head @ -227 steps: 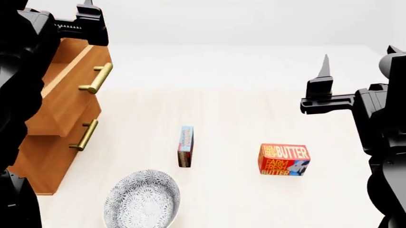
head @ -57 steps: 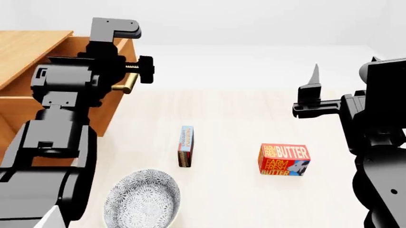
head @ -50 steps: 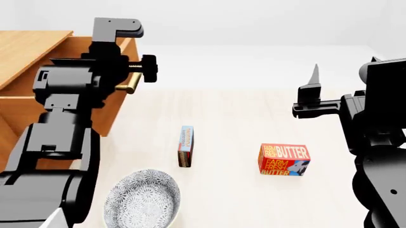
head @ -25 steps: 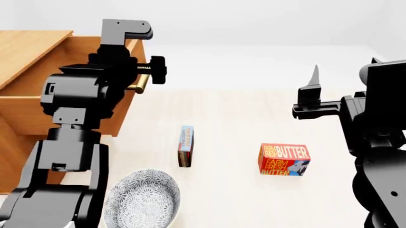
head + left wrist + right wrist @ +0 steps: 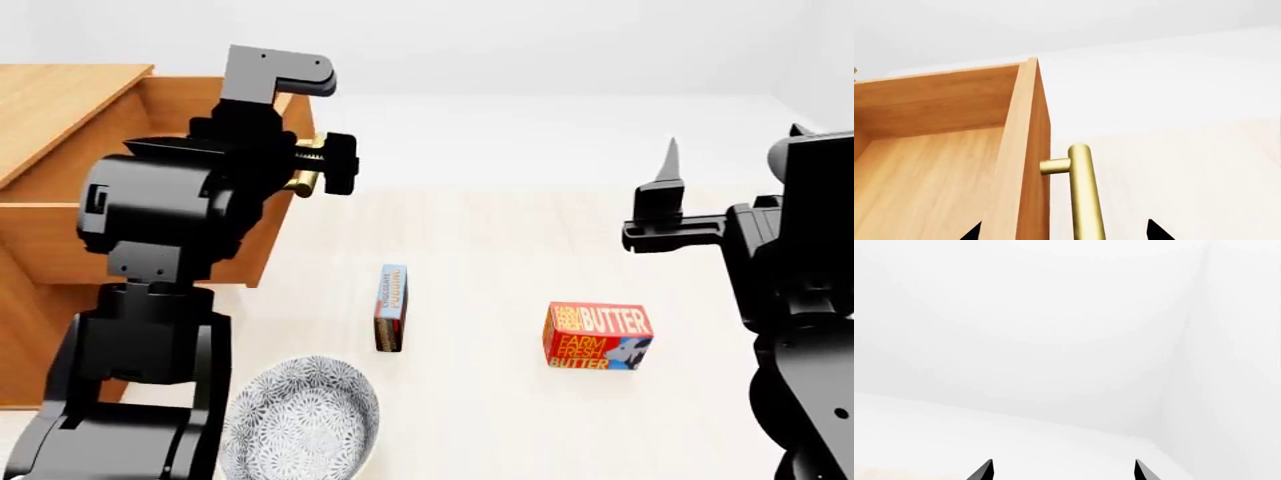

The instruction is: Put the chocolate pudding in the top drawer of the cabinet and close it.

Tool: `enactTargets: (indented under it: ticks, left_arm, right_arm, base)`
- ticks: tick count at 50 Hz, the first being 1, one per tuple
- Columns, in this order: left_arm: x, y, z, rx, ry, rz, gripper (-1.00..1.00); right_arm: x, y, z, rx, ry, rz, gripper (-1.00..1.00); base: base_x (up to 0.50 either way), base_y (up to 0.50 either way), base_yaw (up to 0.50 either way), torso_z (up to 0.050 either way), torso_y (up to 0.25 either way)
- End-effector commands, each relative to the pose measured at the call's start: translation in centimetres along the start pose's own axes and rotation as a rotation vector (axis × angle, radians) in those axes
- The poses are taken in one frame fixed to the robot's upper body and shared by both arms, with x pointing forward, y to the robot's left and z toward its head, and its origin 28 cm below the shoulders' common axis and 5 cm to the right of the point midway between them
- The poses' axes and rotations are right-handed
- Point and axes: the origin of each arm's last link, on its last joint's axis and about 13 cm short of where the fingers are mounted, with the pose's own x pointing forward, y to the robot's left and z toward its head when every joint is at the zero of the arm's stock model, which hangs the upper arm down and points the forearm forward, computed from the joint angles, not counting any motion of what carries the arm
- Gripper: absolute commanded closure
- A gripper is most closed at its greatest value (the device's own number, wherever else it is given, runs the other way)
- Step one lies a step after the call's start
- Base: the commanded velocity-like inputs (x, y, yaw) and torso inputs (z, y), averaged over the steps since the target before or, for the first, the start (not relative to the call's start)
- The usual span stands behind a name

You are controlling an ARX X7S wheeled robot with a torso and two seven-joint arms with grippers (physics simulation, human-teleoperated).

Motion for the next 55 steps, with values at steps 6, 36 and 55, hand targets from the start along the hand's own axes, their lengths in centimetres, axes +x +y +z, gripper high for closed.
enactTargets:
  ticks: [6, 36, 55]
  left_arm:
    - [-0.4, -1.3, 1.1, -0.071, -0.024, -0.181, -1.0]
    - [-8.9, -1.4, 7.3, -0.027, -0.444, -0.152, -1.0]
    - [-10.3, -6.7, 2.4, 0.022, -0.384, -0.4, -1.0]
  right_arm:
    - [-0.1, -0.2, 0.1, 0.004, -0.003, -0.007, -1.0]
    - [-0.5, -0.3, 0.3, 0.003, -0.014, -0.007, -1.0]
    - [-0.8, -0.6, 0.3, 0.01, -0.015, -0.011, -1.0]
  base:
    - [0.0, 0.0, 0.0, 0.0, 0.002]
    - [0.0, 0.0, 0.0, 0.0, 0.0]
    - [0.0, 0.0, 0.0, 0.0, 0.0]
